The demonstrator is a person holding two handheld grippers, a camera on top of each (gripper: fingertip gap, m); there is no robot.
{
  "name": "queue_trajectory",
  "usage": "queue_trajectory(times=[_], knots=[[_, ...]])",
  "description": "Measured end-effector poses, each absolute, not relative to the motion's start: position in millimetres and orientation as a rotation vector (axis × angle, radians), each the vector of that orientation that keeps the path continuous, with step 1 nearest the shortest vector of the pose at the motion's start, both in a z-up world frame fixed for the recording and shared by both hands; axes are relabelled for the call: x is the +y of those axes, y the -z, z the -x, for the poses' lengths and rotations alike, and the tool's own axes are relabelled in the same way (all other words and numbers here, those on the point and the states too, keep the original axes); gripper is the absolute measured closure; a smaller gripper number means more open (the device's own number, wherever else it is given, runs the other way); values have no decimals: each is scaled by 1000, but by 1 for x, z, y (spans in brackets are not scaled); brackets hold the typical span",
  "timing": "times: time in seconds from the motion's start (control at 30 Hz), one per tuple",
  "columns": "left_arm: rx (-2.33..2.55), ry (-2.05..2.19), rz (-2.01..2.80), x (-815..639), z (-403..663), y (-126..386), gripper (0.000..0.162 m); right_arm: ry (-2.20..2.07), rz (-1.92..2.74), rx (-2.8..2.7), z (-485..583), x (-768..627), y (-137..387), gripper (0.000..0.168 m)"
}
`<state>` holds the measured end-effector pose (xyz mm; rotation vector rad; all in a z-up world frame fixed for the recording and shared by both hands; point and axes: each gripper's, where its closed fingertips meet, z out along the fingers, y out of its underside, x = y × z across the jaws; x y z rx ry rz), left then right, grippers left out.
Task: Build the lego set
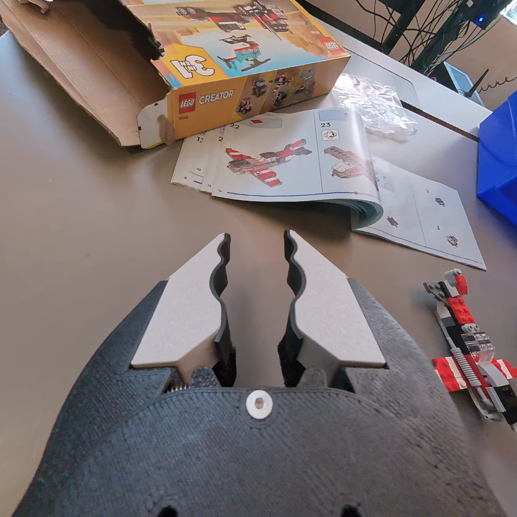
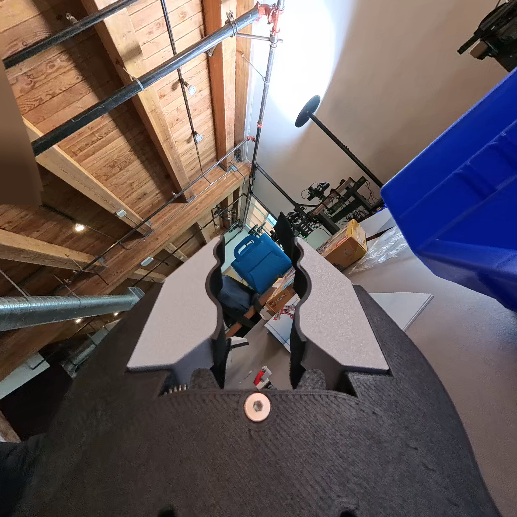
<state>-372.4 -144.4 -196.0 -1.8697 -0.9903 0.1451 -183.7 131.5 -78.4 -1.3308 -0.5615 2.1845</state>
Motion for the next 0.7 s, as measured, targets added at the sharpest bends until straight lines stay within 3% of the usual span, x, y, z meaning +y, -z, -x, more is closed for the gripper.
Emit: queue_trajectory(times=[0.7], knots=[[-982,-162,1893,-143,372,198,124,-2200,1315,-596,192,122,78,122]])
